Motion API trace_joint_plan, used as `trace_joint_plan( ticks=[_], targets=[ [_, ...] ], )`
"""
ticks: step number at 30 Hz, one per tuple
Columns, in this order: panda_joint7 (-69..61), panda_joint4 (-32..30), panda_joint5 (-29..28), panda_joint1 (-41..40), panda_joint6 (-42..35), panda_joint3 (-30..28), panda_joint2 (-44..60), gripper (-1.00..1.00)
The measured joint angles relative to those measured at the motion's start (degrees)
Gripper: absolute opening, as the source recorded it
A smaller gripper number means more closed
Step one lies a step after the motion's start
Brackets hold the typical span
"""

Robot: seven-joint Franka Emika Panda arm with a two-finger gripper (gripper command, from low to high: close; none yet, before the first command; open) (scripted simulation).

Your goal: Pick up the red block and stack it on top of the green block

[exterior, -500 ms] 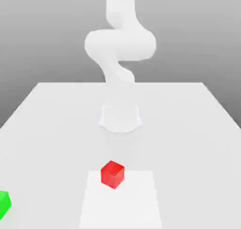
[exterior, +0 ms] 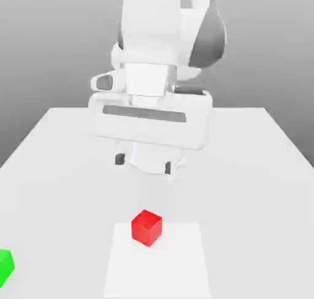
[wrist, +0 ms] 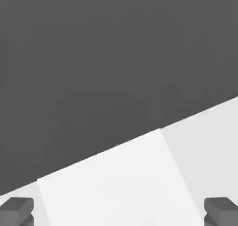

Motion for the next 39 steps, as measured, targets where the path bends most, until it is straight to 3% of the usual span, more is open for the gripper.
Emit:
trace_joint_plan(
  ticks=[3, 9, 10, 17, 25, 31, 39],
  targets=[
    [3.7, -4.0, 0.8, -0.4, 6.7, -0.3, 9.1, 0.00],
    [8.0, -3.3, -3.8, 1.7, 17.8, -3.9, 22.4, 0.00],
    [8.3, -3.1, -4.4, 2.2, 19.0, -4.5, 23.9, -1.00],
    [8.6, -3.1, -4.7, 2.1, 19.2, -4.5, 23.9, -1.00],
    [4.7, -4.6, 1.2, 1.7, 6.7, -3.1, 10.0, -1.00],
    [6.9, 6.3, 4.9, -4.4, 0.3, -6.3, 14.3, -1.00],
    [13.8, 22.9, 5.6, -12.0, -7.4, -12.7, 23.4, -1.00]
  ],
)
